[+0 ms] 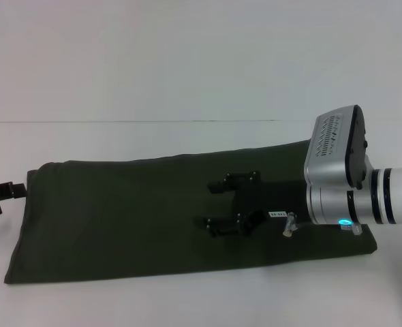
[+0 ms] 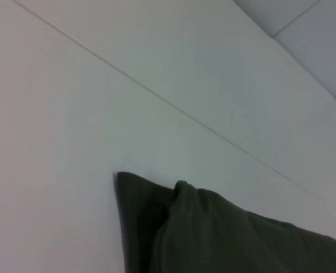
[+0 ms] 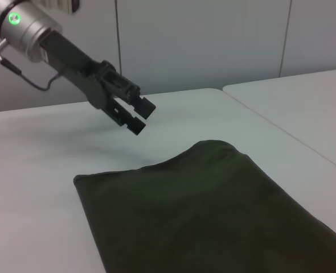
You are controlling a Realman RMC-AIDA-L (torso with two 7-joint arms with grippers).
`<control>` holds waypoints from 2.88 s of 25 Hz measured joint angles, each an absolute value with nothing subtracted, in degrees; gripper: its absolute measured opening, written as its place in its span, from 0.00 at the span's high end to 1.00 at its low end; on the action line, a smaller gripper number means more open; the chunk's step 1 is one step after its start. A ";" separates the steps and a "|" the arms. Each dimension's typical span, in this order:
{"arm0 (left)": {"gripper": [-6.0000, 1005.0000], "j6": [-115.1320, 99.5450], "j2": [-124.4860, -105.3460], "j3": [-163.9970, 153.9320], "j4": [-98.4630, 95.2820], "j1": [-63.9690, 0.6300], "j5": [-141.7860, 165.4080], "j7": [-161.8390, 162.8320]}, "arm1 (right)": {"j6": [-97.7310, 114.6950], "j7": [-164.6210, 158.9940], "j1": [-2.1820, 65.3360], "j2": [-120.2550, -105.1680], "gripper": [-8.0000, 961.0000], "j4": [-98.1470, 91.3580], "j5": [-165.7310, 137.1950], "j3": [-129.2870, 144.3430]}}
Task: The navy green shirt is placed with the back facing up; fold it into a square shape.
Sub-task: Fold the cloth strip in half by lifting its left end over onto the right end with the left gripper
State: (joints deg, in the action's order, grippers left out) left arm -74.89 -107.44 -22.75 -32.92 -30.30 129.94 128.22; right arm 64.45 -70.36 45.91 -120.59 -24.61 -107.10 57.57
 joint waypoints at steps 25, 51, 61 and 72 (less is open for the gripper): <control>0.14 -69.10 -107.95 -26.47 -30.17 -33.00 136.61 126.07 | 61.45 -70.81 46.05 -120.68 0.17 -24.53 -105.77 59.33; 0.14 -65.29 -109.22 -28.21 -29.53 -32.60 136.67 124.62 | 61.01 -71.19 46.58 -120.67 0.17 -24.51 -105.64 59.32; 0.14 -64.68 -109.57 -28.47 -29.53 -32.61 136.67 124.54 | 60.74 -71.19 46.59 -120.76 0.17 -24.36 -105.64 59.32; 0.14 -64.50 -109.71 -28.56 -29.47 -32.61 136.65 124.54 | 60.72 -71.19 46.58 -120.76 0.17 -24.25 -105.64 59.41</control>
State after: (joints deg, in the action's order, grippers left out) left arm -64.50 -109.71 -28.56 -29.47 -32.61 136.65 124.54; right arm 60.72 -71.19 46.58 -120.76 -24.25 -105.64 59.41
